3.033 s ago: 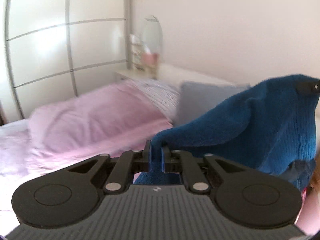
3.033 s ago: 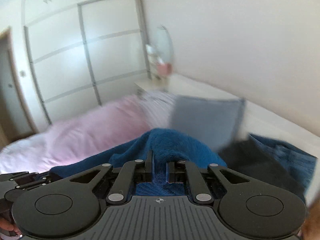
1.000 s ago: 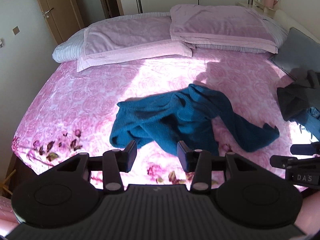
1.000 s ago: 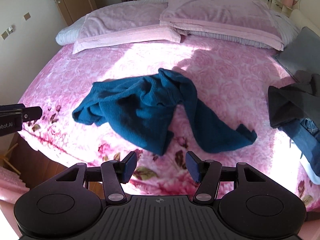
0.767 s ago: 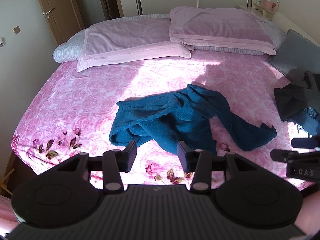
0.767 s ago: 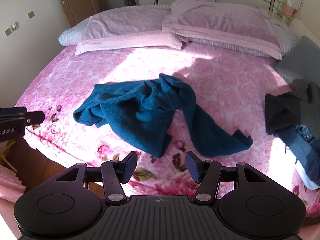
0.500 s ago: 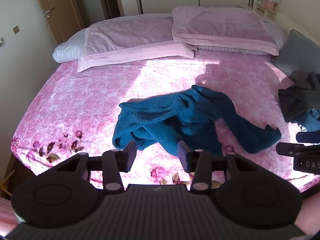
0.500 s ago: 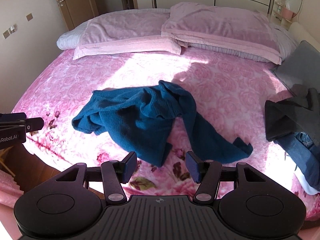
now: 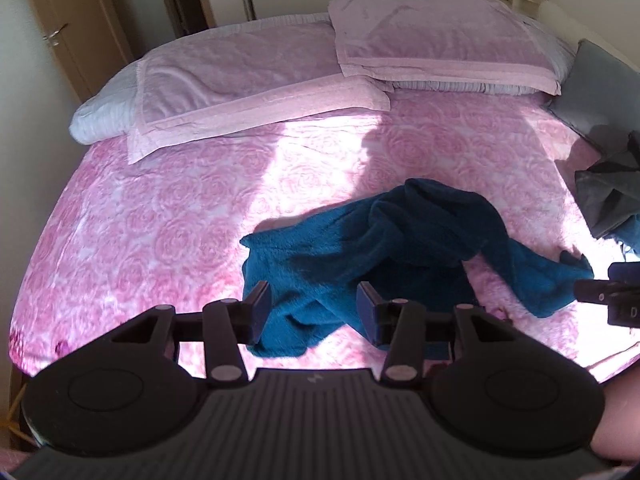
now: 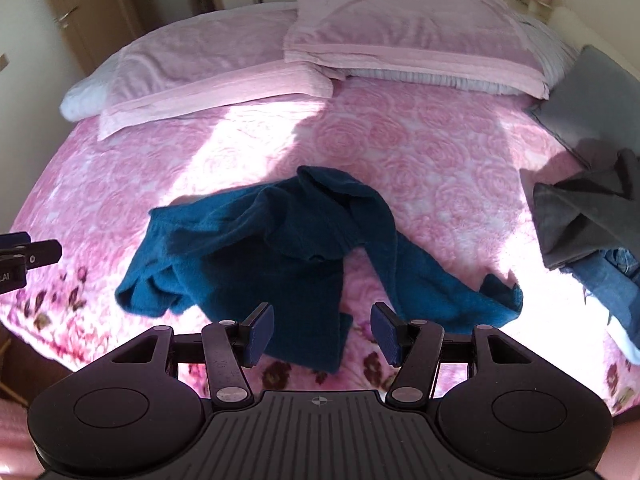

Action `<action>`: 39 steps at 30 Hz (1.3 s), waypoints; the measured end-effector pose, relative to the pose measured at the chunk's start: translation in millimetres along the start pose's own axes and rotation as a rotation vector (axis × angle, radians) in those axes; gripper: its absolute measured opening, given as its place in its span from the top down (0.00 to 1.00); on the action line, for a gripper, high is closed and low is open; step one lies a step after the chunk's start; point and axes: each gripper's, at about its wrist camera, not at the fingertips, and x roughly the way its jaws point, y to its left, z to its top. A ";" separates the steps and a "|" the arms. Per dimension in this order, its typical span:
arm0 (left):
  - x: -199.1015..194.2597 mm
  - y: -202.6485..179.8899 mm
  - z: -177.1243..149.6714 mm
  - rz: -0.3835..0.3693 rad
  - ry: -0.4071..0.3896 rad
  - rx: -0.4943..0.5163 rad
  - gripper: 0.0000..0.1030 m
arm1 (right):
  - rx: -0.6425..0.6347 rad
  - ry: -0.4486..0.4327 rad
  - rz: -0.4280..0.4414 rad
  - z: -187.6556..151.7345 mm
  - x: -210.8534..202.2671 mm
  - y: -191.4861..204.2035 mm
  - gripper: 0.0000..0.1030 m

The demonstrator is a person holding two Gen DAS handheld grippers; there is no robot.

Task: Fold clothes
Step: 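Open both grippers to drop the sweater onto the bedspread, then grasp the sweater with both grippers and lift it to shake it out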

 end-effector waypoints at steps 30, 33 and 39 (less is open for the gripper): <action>156.0 -65.1 9.4 -0.055 0.110 0.184 0.46 | 0.080 0.064 -0.053 -1.0 111.2 -94.5 0.44; 175.5 -74.5 6.7 -0.037 0.120 0.187 0.46 | 0.049 0.086 -0.047 -0.4 131.2 -106.4 0.44; 215.8 -86.5 -3.2 0.004 0.124 0.222 0.45 | 0.000 0.129 -0.009 -6.6 174.2 -122.6 0.44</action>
